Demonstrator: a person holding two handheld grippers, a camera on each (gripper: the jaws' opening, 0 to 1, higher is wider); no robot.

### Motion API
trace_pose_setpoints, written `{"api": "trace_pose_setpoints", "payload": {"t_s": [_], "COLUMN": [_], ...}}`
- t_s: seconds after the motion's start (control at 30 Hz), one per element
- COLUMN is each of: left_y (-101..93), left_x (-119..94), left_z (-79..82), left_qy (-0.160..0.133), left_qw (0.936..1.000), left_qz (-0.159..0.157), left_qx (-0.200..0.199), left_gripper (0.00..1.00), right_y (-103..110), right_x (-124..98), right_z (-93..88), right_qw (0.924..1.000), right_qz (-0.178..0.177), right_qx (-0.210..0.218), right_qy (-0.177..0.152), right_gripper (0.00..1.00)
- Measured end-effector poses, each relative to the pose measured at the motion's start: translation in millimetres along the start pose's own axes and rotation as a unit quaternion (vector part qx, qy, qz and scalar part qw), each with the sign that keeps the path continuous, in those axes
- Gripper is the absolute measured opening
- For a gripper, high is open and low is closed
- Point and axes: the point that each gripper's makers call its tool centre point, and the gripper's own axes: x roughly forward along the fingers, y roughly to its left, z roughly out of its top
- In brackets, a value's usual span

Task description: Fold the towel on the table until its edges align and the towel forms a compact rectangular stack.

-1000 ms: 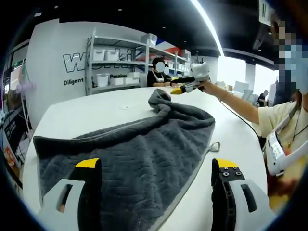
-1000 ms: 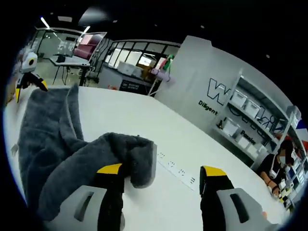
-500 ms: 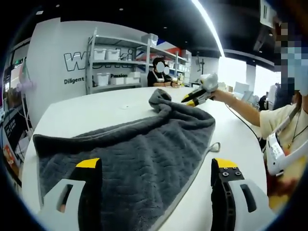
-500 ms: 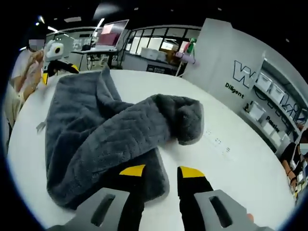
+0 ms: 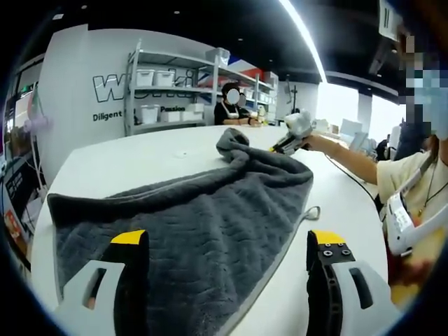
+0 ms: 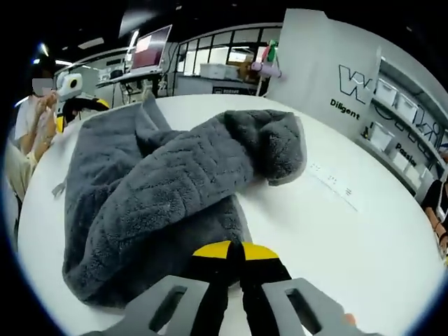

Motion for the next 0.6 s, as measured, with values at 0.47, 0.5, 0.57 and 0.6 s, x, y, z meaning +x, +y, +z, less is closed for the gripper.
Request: {"api": "trace_pose_setpoints", "payload": {"t_s": [0.47, 0.5, 0.57, 0.6], "left_y": [-1.8, -1.4, -0.7, -0.4], "left_x": [2, 2, 1, 1], "left_z": [-2.1, -2.1, -2.0, -1.9], "left_qy": [0.001, 0.001, 0.001, 0.001], "left_qw": [1.0000, 1.0000, 1.0000, 1.0000], "left_qz": [0.000, 0.000, 0.001, 0.001], "left_qx": [-0.003, -0.003, -0.004, -0.004], "left_gripper": [0.91, 0.91, 0.91, 0.91], "right_y": [-20, -21, -22, -22], "right_x": [-62, -68, -78, -83], "right_z": [-51.4, -56.2, -65.5, -69.6], "right_qw": [0.9982, 0.9978, 0.9972, 0.9968], "right_qz": [-0.051, -0.057, -0.064, -0.068], "right_qx": [0.027, 0.029, 0.031, 0.033], "right_qy": [0.018, 0.020, 0.026, 0.027], "right_gripper": [0.00, 0.00, 0.00, 0.00]}}
